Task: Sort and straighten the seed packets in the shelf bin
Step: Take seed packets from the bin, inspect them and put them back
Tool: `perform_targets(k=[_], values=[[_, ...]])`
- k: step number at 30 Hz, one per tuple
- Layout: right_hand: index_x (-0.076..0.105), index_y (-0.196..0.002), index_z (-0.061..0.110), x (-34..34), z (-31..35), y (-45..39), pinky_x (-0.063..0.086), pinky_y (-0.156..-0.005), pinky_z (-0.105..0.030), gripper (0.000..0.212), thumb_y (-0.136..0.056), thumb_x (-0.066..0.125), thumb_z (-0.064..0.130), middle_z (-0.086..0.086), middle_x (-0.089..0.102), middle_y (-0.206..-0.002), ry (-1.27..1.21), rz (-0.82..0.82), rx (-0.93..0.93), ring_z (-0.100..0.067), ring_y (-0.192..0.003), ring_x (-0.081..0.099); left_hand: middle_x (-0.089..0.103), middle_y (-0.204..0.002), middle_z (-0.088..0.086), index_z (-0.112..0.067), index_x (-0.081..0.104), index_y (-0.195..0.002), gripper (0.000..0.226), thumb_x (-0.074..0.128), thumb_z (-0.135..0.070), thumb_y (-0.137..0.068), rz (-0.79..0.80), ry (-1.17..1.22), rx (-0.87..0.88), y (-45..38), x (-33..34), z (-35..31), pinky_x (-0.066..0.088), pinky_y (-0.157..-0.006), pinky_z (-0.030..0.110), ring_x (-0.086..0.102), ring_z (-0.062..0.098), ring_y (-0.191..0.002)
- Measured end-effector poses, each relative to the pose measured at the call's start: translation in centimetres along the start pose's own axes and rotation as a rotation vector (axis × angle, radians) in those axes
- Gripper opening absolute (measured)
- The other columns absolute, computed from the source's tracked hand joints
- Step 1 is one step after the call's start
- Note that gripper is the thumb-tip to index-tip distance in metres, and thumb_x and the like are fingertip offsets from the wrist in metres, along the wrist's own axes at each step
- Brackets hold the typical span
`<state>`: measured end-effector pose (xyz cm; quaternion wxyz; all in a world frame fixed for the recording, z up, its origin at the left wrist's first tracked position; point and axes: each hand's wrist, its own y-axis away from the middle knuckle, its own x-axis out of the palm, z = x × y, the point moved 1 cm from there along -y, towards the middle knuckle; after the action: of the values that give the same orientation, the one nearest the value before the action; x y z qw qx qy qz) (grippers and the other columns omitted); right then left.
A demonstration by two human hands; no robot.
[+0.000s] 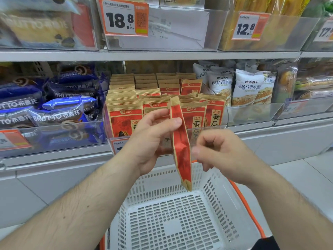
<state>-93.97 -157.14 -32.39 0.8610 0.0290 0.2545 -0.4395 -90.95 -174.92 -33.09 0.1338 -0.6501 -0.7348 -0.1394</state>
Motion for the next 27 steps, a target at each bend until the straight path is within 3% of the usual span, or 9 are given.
perform_targets(k=[2, 5, 9, 17, 20, 23, 25, 27], values=[[0.062, -0.066, 0.015, 0.0, 0.0, 0.3, 0.052, -0.057, -0.038, 0.036, -0.066, 0.069, 0.051, -0.004, 0.061, -0.059, 0.167, 0.122, 0.06, -0.016, -0.056, 0.058, 0.074, -0.089, 0.001, -0.01, 0.052, -0.135, 0.078, 0.076, -0.023, -0.062, -0.018, 0.019, 0.026, 0.1, 0.0, -0.3, 0.053, -0.052, 0.031, 0.071, 0.015, -0.07], [0.067, -0.067, 0.021, 0.3, 0.0, 0.3, 0.058, -0.068, -0.047, 0.02, -0.083, 0.075, 0.03, -0.001, 0.069, -0.067, 0.261, 0.198, 0.083, -0.02, -0.065, 0.067, 0.076, -0.088, -0.001, -0.011, 0.051, -0.137, 0.082, 0.08, -0.024, -0.061, -0.044, 0.019, 0.031, 0.0, -0.2, -0.3, 0.054, -0.057, 0.034, 0.072, 0.015, -0.072], [0.067, -0.07, 0.012, 0.4, 0.3, 0.4, 0.058, -0.076, -0.046, 0.022, -0.092, 0.064, 0.011, 0.0, 0.07, -0.069, 0.308, 0.228, 0.114, -0.009, -0.069, 0.07, 0.076, -0.093, 0.0, -0.013, 0.051, -0.136, 0.081, 0.085, -0.019, -0.063, -0.064, 0.011, 0.028, -0.2, -0.2, -0.3, 0.053, -0.064, 0.038, 0.073, 0.017, -0.076], [0.071, -0.077, 0.007, 0.2, 0.1, 0.4, 0.057, -0.077, -0.047, 0.018, -0.093, 0.063, 0.011, -0.001, 0.072, -0.071, 0.277, 0.237, 0.127, -0.013, -0.07, 0.069, 0.076, -0.089, -0.002, -0.012, 0.051, -0.136, 0.079, 0.074, -0.026, -0.062, -0.036, 0.017, 0.044, 0.0, 0.1, -0.2, 0.053, -0.067, 0.039, 0.072, 0.015, -0.072], [0.072, -0.074, 0.014, 0.1, -0.1, 0.4, 0.058, -0.076, -0.047, 0.013, -0.086, 0.073, 0.02, -0.005, 0.072, -0.074, 0.188, 0.237, 0.091, -0.02, -0.072, 0.07, 0.075, -0.088, -0.001, -0.009, 0.051, -0.136, 0.079, 0.078, -0.021, -0.063, 0.007, 0.031, 0.038, -0.1, -0.1, -0.3, 0.053, -0.059, 0.035, 0.071, 0.014, -0.071], [0.067, -0.073, 0.015, -0.3, -0.6, 0.2, 0.053, -0.061, -0.033, 0.031, -0.067, 0.074, 0.045, -0.001, 0.067, -0.066, -0.018, 0.137, 0.067, -0.021, -0.064, 0.064, 0.069, -0.096, 0.011, -0.006, 0.054, -0.128, 0.068, 0.079, -0.011, -0.065, 0.142, 0.068, 0.016, 0.2, -0.3, -0.3, 0.058, -0.061, 0.038, 0.069, 0.023, -0.08], [0.057, -0.084, 0.009, -0.5, -1.4, -0.1, 0.044, -0.055, -0.028, 0.047, -0.06, 0.074, 0.046, 0.003, 0.062, -0.065, -0.205, 0.036, 0.103, -0.015, -0.059, 0.056, 0.063, -0.104, 0.022, -0.004, 0.054, -0.125, 0.073, 0.085, -0.016, -0.06, 0.267, 0.111, -0.002, 0.3, -0.4, -0.1, 0.057, -0.075, 0.046, 0.064, 0.033, -0.09], [0.055, -0.105, 0.009, -0.5, -2.0, -0.3, 0.04, -0.053, -0.029, 0.062, -0.058, 0.076, 0.044, 0.001, 0.067, -0.081, -0.346, 0.045, 0.182, -0.015, -0.06, 0.054, 0.058, -0.112, 0.028, -0.001, 0.052, -0.129, 0.086, 0.093, -0.024, -0.056, 0.363, 0.164, -0.007, 0.5, -0.4, 0.0, 0.056, -0.083, 0.049, 0.063, 0.036, -0.094]])
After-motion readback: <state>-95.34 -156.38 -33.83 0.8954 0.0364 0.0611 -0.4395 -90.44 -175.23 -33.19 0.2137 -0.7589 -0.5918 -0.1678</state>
